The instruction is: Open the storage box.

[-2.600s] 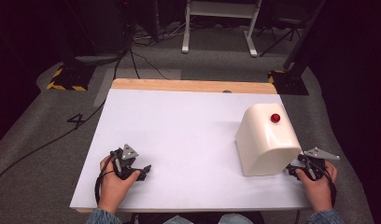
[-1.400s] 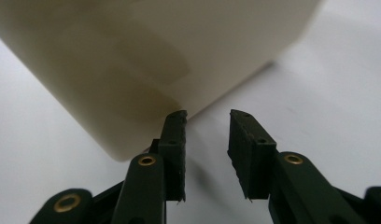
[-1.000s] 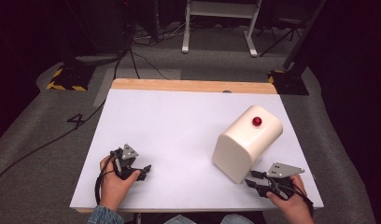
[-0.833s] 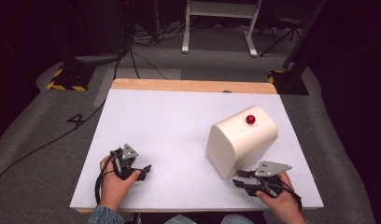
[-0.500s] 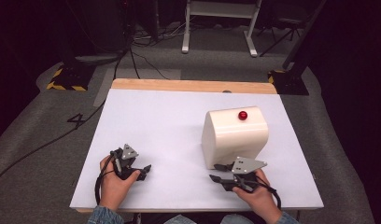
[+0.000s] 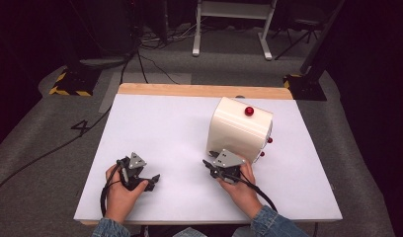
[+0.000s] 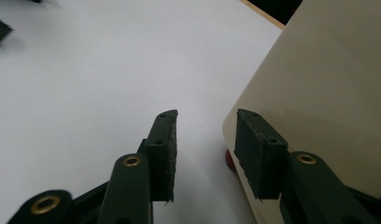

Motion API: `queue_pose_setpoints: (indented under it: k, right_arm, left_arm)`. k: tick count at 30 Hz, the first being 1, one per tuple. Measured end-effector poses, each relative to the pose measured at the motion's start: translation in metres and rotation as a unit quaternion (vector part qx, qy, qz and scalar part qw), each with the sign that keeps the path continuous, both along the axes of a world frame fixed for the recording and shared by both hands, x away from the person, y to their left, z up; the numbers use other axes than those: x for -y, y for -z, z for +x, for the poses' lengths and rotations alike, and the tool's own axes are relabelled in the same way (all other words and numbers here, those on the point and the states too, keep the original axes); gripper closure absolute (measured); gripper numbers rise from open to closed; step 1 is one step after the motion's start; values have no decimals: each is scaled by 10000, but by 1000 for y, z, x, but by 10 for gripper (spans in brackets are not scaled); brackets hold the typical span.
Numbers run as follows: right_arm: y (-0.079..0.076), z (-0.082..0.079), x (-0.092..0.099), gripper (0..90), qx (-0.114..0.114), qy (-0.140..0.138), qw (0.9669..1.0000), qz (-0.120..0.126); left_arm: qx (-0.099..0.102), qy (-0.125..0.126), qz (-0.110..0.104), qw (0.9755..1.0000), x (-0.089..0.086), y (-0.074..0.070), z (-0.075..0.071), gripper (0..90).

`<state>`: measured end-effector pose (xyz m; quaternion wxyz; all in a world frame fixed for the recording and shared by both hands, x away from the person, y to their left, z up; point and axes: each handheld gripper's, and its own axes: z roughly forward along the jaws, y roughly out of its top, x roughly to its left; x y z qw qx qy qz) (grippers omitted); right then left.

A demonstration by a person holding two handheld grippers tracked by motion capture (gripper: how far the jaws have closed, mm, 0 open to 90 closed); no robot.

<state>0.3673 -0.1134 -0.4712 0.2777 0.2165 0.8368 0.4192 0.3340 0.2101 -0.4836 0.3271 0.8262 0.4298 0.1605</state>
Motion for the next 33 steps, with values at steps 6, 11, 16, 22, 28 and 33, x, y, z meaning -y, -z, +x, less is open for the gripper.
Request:
queue_pose_setpoints:
  k: [6, 11, 16, 22, 28, 33]
  right_arm:
    - [2, 7, -7, 566, 90, 223, 9997, -85]
    - [-4, -4, -7, 350, 40, 80, 10000, -4]
    - [-24, -28, 20, 447, -422, -547, 9962, 534]
    - [-37, -52, 76, 560, -752, -869, 9877, 1063]
    - [-56, -62, 145, 631, -566, -816, 9843, 1457]
    - [-55, -51, 182, 637, -567, -379, 9819, 1767]
  left_arm:
    - [6, 1, -6, 10000, 0, 0, 0, 144]
    - [-1, 3, -6, 10000, 0, 0, 0, 144]
    - [1, 1, -6, 10000, 0, 0, 0, 144]
    - [-9, 19, 29, 10000, 0, 0, 0, 144]
    - [-4, 20, 14, 10000, -1, 0, 0, 144]
    - [-7, 17, 22, 10000, 0, 0, 0, 144]
